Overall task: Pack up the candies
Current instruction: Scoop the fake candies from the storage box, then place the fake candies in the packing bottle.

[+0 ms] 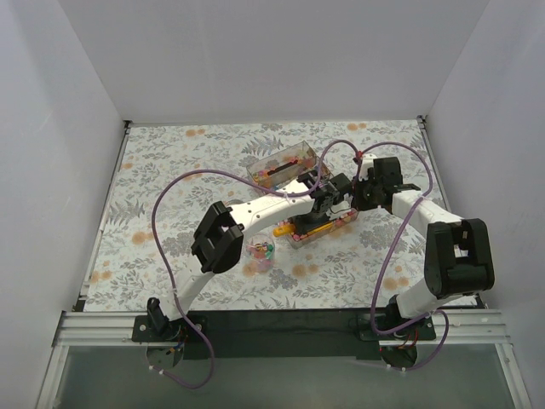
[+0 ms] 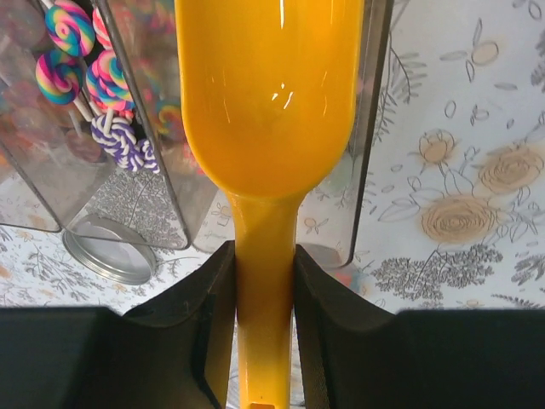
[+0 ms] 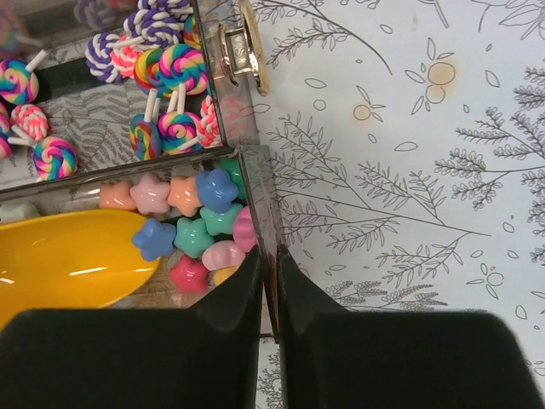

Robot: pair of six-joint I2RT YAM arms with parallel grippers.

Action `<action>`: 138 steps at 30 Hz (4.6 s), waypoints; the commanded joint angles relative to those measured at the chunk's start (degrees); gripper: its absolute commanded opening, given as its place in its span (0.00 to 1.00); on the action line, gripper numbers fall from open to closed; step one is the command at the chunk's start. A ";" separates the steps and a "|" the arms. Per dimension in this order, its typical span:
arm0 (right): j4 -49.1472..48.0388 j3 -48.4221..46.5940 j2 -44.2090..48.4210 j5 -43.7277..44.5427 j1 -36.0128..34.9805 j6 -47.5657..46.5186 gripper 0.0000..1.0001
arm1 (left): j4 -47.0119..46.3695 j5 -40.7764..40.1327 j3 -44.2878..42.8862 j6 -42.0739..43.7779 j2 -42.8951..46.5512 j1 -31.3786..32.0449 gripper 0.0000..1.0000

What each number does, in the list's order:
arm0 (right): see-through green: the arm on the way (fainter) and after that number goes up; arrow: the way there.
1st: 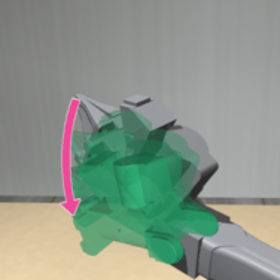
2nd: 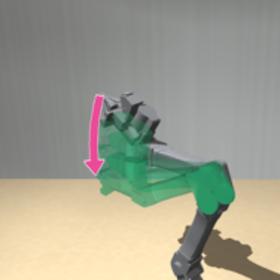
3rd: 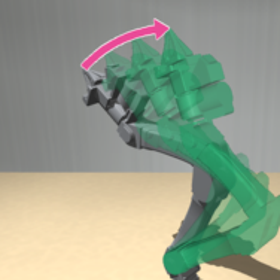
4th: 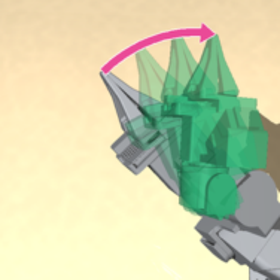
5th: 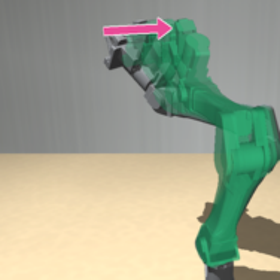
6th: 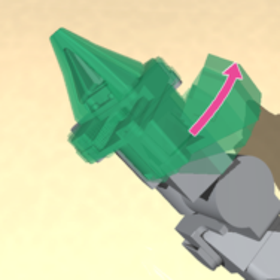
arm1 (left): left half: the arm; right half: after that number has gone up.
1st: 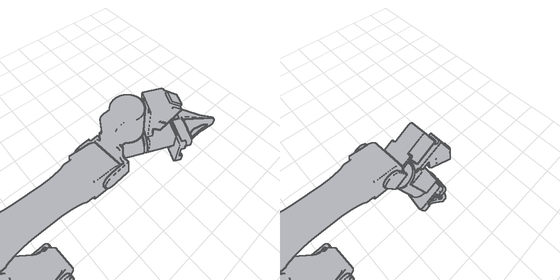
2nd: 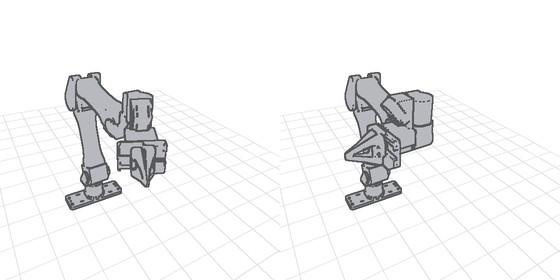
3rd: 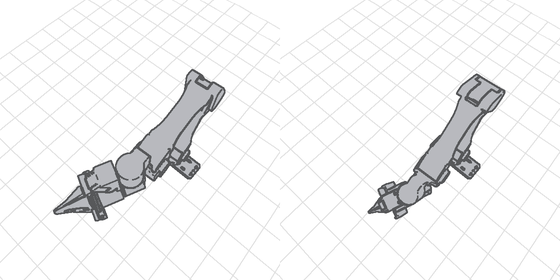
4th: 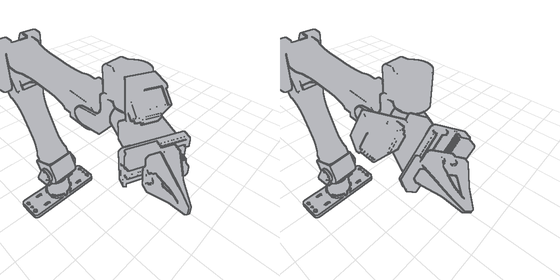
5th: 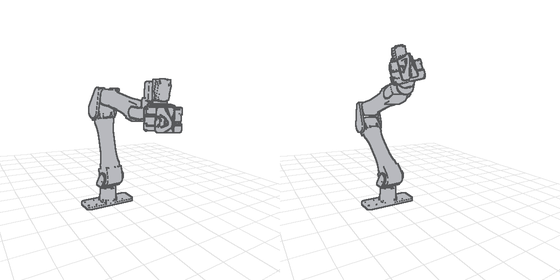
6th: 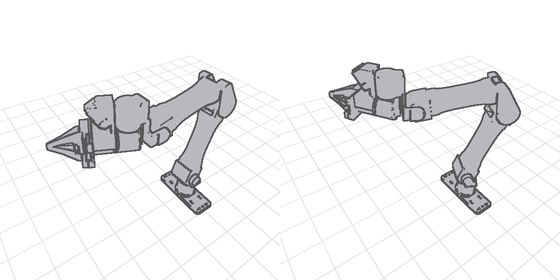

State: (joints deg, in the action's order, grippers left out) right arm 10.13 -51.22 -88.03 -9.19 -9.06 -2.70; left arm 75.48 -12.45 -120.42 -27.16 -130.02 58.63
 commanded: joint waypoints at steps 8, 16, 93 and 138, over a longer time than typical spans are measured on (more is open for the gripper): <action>-0.02 1.03 1.54 -3.11 -2.10 2.35 0.06 | -2.44 -2.76 -7.11 -3.25 -3.75 -0.27 0.00; -1.16 1.48 1.81 -3.99 -2.98 4.63 0.05 | -5.69 1.63 -10.62 -1.76 -7.44 0.16 0.00; 0.06 12.72 38.90 -9.70 0.27 13.95 0.71 | -33.57 1.56 62.50 9.23 66.11 -4.84 0.00; -1.87 16.68 40.22 -9.79 0.27 13.95 0.71 | 4.41 -15.23 49.32 8.52 56.19 5.44 0.00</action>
State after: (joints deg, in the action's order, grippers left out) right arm 10.39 -34.70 -48.69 -18.17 -8.71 10.81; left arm 76.53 -22.70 -69.82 -18.09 -73.80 63.72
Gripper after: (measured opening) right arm 0.710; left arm 0.273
